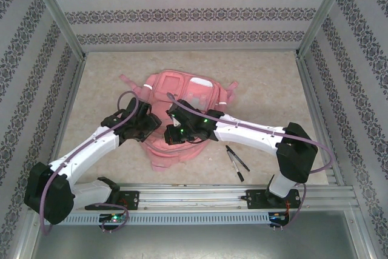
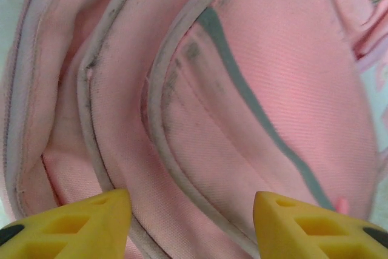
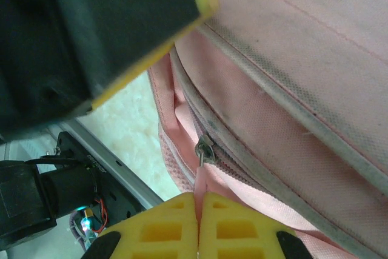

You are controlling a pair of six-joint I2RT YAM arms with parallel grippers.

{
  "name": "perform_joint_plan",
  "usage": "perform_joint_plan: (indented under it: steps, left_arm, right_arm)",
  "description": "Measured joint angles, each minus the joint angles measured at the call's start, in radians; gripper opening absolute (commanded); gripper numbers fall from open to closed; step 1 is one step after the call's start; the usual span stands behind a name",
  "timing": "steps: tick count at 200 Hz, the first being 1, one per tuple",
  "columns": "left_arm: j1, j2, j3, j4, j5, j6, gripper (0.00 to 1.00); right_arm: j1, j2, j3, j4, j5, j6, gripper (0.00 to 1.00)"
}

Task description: Pack books, pencil case, and school supplies into a backpack

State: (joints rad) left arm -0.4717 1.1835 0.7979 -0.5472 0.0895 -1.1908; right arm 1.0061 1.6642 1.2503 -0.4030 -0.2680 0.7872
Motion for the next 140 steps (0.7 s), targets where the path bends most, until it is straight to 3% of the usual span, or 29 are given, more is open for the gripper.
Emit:
perform_joint_plan:
  steps: [55,88,140]
  left_arm:
    - [-0.048,-0.001,-0.032,0.019,-0.051,-0.045,0.58]
    - [-0.067,-0.003,-0.04,0.023,-0.067,-0.071,0.66]
    - [-0.083,-0.098,-0.04,-0.072,-0.1,-0.09,0.71]
  right_arm:
    - [0.0,0.028,0.022,-0.016,-0.007,0.0,0.0]
    - [0.0,0.034,0.024,-0.02,-0.007,0.0,0.0]
    - [0.0,0.034,0.026,-0.01,-0.011,0.0,0.0]
